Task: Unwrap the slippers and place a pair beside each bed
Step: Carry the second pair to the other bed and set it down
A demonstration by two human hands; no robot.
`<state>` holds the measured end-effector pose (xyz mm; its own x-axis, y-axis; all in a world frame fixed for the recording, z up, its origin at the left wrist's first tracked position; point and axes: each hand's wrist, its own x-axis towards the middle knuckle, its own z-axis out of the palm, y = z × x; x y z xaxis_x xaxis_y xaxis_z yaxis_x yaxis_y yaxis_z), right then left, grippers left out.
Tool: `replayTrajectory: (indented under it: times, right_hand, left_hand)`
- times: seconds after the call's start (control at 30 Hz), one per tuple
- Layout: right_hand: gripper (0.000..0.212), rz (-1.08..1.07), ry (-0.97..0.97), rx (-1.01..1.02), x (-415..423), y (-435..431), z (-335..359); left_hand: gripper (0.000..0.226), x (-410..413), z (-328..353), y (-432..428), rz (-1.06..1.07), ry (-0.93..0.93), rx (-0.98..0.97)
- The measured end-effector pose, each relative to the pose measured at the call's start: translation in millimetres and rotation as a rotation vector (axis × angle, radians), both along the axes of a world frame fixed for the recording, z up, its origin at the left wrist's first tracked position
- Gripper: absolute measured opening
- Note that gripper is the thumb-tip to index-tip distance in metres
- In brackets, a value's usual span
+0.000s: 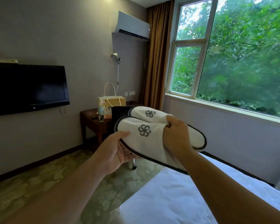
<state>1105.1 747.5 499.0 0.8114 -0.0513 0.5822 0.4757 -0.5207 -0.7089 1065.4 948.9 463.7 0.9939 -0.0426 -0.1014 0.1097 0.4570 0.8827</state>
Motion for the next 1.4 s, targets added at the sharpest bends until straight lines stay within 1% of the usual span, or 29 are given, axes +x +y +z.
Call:
replayTrajectory:
  times: [0.07, 0.13, 0.2, 0.27, 0.33, 0.4, 0.43, 0.53, 0.63, 0.7, 0.73, 0.83, 0.93, 1.0, 1.07, 1.1, 1.13, 1.2, 1.23, 1.3, 1.4]
  right_hand:
    - [0.013, 0.057, -0.074, -0.086, 29.9, 9.4, -1.3]
    - [0.021, 0.151, -0.131, -0.112, 58.4, 24.9, -2.8]
    - [0.020, 0.238, -0.194, -0.127, 85.6, 46.1, -3.5]
    - [0.019, 0.292, -0.202, -0.138, 114.2, 69.1, -6.8]
    - [0.019, 0.311, -0.171, -0.113, 140.4, 92.5, -9.7]
    - [0.018, 0.329, -0.170, -0.110, 163.1, 115.4, -12.8]
    - [0.018, 0.331, -0.179, -0.125, 173.8, 126.5, -14.5]
    - [0.024, 0.325, -0.183, -0.145, 207.0, 157.4, -21.0]
    - [0.032, 0.284, -0.192, -0.163, 242.9, 185.9, -28.6]
    - [0.030, 0.255, -0.183, -0.177, 266.5, 202.9, -33.7]
    - [0.028, 0.241, -0.172, -0.175, 278.5, 211.2, -36.2]
    - [0.036, 0.195, -0.157, -0.121, 312.9, 233.1, -40.8]
    - [0.029, 0.110, -0.135, -0.117, 337.0, 248.9, -42.7]
    - [0.035, 0.052, -0.141, -0.117, 349.1, 255.5, -45.2]
    - [0.036, -0.022, -0.159, -0.155, 360.8, 259.3, -47.7]
    - [0.037, -0.062, -0.176, -0.184, 367.7, 259.4, -48.5]
    - [0.039, -0.096, -0.191, -0.210, 375.5, 258.4, -49.2]
    - [0.039, -0.154, -0.194, -0.238, 392.6, 254.0, -50.5]
    - [0.038, -0.171, -0.191, -0.235, 401.3, 251.0, -51.0]
    - [0.038, -0.196, -0.192, -0.212, 421.7, 243.5, -53.6]
    - [0.037, -0.226, -0.154, -0.153, 460.3, 228.9, -60.8]
  left_hand:
    - [0.039, 34.8, -0.1, 25.1, 0.057, 0.008, 0.000]
    - [0.042, 69.6, 2.1, 50.1, 0.072, 0.012, 0.035]
    - [0.039, 100.8, 2.0, 72.6, 0.082, 0.010, 0.073]
    - [0.033, 127.4, -0.5, 94.6, 0.094, -0.005, 0.113]
    - [0.025, 150.6, -3.8, 115.4, 0.102, -0.030, 0.122]
    - [0.021, 172.4, -9.1, 136.1, 0.120, -0.042, 0.141]
    - [0.024, 184.1, -12.4, 146.8, 0.116, -0.055, 0.162]
    - [0.048, 222.4, -21.5, 179.5, 0.008, -0.100, 0.236]
    - [0.067, 266.7, -26.7, 207.6, -0.098, -0.104, 0.312]
    - [0.074, 298.9, -27.7, 225.4, -0.109, -0.103, 0.354]
    - [0.074, 315.5, -27.4, 234.1, -0.115, -0.103, 0.365]
    - [0.068, 358.3, -26.5, 256.5, -0.144, -0.096, 0.390]
    - [0.058, 395.5, -28.5, 268.9, -0.143, -0.044, 0.461]
    - [0.062, 418.4, -27.4, 272.1, -0.139, 0.012, 0.538]
    - [0.075, 440.5, -24.3, 268.3, -0.147, 0.075, 0.626]
    - [0.074, 450.8, -21.7, 263.9, -0.134, 0.099, 0.666]
    - [0.065, 460.1, -18.8, 258.2, -0.120, 0.100, 0.683]
    - [0.040, 479.3, -13.9, 246.7, -0.154, 0.074, 0.631]
    - [0.038, 489.2, -11.7, 241.5, -0.187, 0.065, 0.580]
    - [0.049, 511.4, -8.2, 230.4, -0.250, 0.061, 0.480]
    - [0.061, 556.0, -7.9, 210.6, -0.273, 0.108, 0.418]
